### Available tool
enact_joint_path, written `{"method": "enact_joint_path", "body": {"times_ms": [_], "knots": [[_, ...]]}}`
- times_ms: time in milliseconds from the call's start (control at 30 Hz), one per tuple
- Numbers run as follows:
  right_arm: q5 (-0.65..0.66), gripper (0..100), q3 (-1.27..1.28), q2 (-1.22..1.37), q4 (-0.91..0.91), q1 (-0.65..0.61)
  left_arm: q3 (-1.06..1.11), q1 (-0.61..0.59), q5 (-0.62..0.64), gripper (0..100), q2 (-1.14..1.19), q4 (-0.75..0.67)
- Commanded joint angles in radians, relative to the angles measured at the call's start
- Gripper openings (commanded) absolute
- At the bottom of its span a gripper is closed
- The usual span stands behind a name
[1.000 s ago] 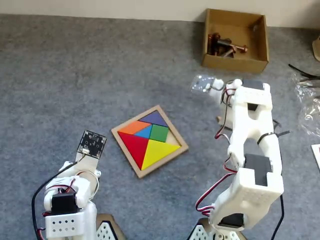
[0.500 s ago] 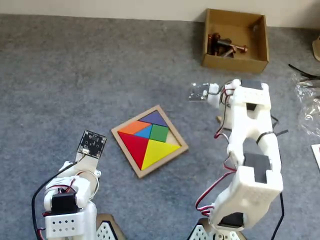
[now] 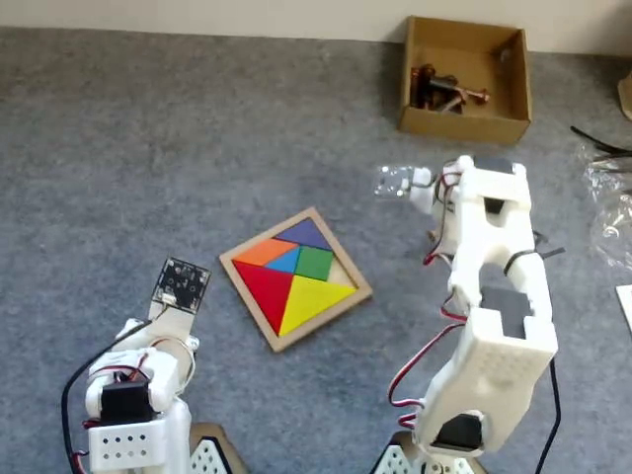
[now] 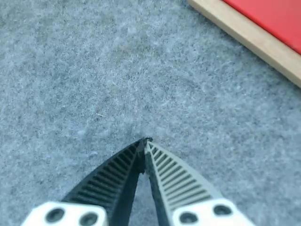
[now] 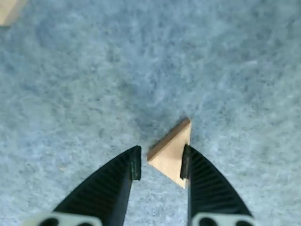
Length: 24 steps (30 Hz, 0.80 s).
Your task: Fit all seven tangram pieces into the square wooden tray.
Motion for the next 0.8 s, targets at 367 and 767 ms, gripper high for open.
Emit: {"method": "enact_joint_path", "body": {"times_ms": [367, 767], "knots": [[0.003, 13.9, -0.067, -0.024, 0.007, 0.038, 0.021, -0.004, 0.011, 1, -0.008, 0.008], [0.006, 13.9, -0.110, -0.016, 0.005, 0.064, 0.021, -0.004, 0.011, 1, -0.008, 0.008]]}}
